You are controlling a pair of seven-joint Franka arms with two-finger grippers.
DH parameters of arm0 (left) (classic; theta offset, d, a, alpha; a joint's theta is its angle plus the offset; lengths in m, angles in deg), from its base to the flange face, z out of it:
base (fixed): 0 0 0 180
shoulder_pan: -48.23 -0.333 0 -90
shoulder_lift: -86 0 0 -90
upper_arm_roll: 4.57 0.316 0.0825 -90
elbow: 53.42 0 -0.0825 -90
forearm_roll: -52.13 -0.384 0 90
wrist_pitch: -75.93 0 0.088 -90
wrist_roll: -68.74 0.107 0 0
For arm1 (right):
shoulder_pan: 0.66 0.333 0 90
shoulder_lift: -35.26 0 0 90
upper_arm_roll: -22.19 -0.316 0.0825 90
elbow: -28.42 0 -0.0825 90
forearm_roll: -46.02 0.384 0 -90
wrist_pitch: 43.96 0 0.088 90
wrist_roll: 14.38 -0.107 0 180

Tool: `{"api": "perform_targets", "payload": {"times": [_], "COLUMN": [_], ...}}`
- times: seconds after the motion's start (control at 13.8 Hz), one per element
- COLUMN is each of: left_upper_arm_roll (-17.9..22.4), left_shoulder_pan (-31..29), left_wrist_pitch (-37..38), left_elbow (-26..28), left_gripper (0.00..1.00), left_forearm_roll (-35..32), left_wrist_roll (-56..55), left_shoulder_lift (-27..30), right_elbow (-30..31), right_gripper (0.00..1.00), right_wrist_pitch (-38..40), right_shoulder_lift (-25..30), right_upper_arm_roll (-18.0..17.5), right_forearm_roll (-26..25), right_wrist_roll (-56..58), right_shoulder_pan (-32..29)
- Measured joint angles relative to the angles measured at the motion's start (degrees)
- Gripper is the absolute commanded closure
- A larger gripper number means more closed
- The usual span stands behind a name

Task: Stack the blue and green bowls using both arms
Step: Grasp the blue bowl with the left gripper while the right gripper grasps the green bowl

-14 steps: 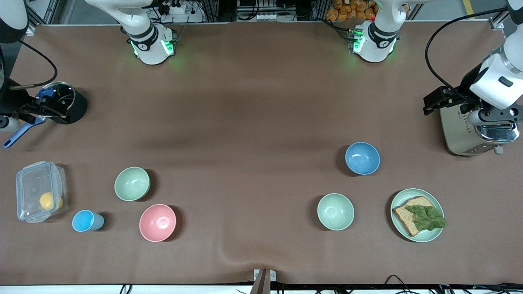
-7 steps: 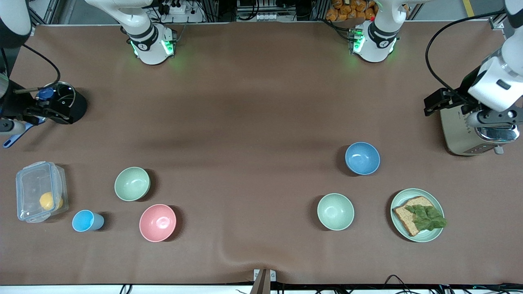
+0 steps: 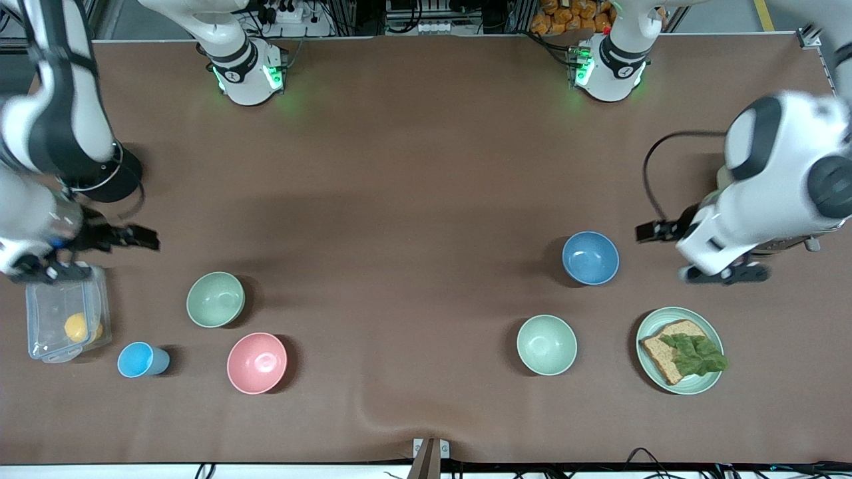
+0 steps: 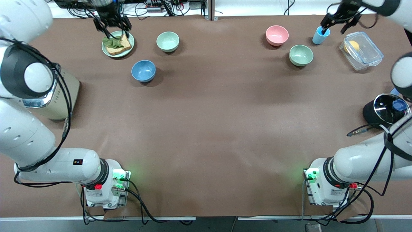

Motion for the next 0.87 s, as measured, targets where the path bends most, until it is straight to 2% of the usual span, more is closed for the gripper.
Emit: {"api": "perform_targets", "payload": {"times": [0.29, 0.51, 0.65, 0.72, 0.8, 0.87], "left_upper_arm_roll": [0.0, 0.1, 0.1, 0.1, 0.1, 0.2], "left_shoulder_pan": [-0.1, -0.5, -0.6, -0.6, -0.8, -1.2], "left_wrist_pitch": [-12.8, -18.3, -19.9, -20.2, -20.4, -20.8], "left_elbow": [10.6, 14.5, 15.3, 15.4, 15.4, 15.5], "left_gripper": [0.0, 0.0, 0.0, 0.0, 0.0, 0.04], "left_forearm_roll": [0.0, -1.0, -1.2, -1.3, -1.3, -1.3], "left_wrist_roll": [0.0, 0.0, 0.0, 0.0, 0.0, 0.0], "left_shoulder_lift": [-1.2, -3.2, -5.1, -5.8, -6.6, -7.2], "right_elbow": [-0.1, -0.1, -0.2, -0.3, -0.3, -0.3], "right_gripper": [0.0, 0.0, 0.0, 0.35, 0.74, 0.99], "right_wrist_pitch": [-9.5, -19.4, -23.6, -24.1, -24.4, -24.6], "right_shoulder_lift": [-10.3, -16.6, -19.8, -20.4, -20.6, -20.6], "right_upper_arm_roll": [0.2, 0.2, 0.3, 0.3, 0.2, 0.1], "right_forearm_roll": [0.0, 1.1, 1.3, 1.3, 1.3, 1.3], "right_wrist_roll": [-0.6, -0.8, -0.8, -0.8, -0.7, -0.7], "right_shoulder_pan": [-0.3, -0.9, -1.8, -1.9, -1.9, -1.9]}}
